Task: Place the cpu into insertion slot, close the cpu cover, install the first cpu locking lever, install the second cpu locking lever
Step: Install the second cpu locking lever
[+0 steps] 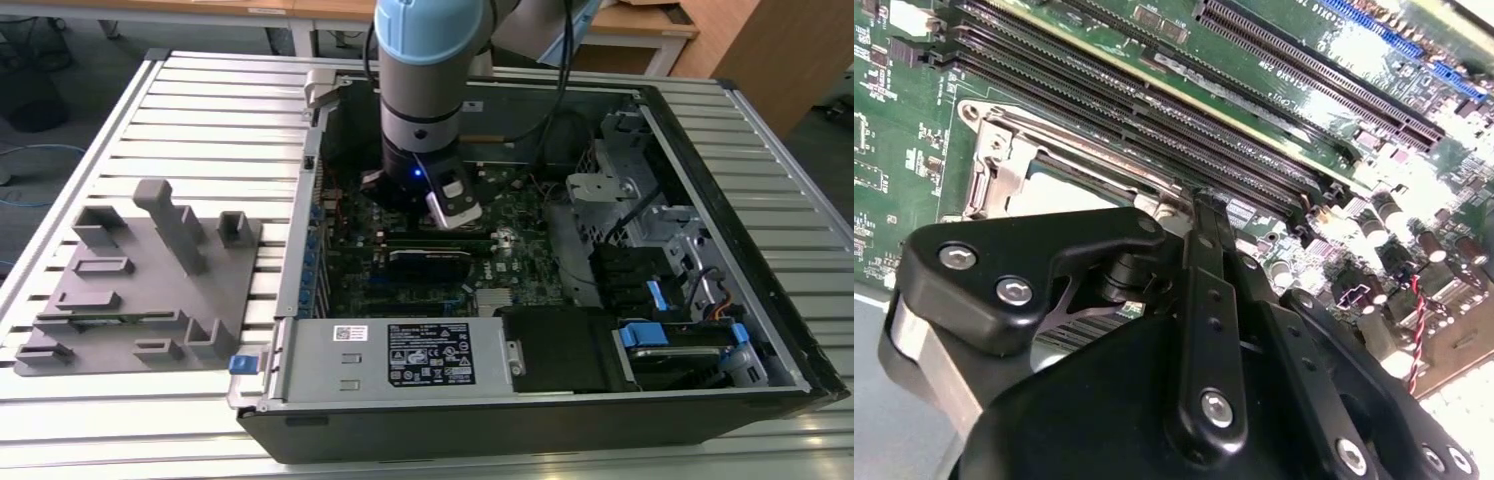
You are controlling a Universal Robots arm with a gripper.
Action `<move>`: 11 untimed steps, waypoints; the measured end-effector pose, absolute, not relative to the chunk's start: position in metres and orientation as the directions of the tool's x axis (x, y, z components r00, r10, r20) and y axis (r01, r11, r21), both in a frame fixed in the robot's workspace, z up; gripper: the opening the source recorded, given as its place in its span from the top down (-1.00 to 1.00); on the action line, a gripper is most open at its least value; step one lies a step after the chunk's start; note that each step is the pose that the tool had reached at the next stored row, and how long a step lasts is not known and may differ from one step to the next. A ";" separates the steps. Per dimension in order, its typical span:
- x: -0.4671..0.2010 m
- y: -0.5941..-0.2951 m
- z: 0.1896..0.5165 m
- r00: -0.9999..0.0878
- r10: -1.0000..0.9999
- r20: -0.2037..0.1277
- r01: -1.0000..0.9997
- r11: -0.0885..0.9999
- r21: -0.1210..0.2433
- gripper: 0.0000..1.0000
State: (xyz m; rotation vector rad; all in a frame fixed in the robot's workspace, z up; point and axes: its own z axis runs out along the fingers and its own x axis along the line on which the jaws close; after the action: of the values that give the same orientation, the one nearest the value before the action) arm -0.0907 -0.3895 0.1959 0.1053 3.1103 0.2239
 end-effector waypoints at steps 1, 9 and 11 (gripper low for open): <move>-0.091 -0.390 0.195 -0.997 0.069 -0.016 0.066 0.987 0.143 0.79; -0.095 -0.390 0.194 -0.997 0.069 -0.017 0.066 0.987 0.144 0.79; -0.094 -0.389 0.197 -0.997 0.069 -0.017 0.066 0.987 0.145 0.79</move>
State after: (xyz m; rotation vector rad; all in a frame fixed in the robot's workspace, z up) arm -0.0945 -0.3895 0.1970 0.1052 3.1098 0.2255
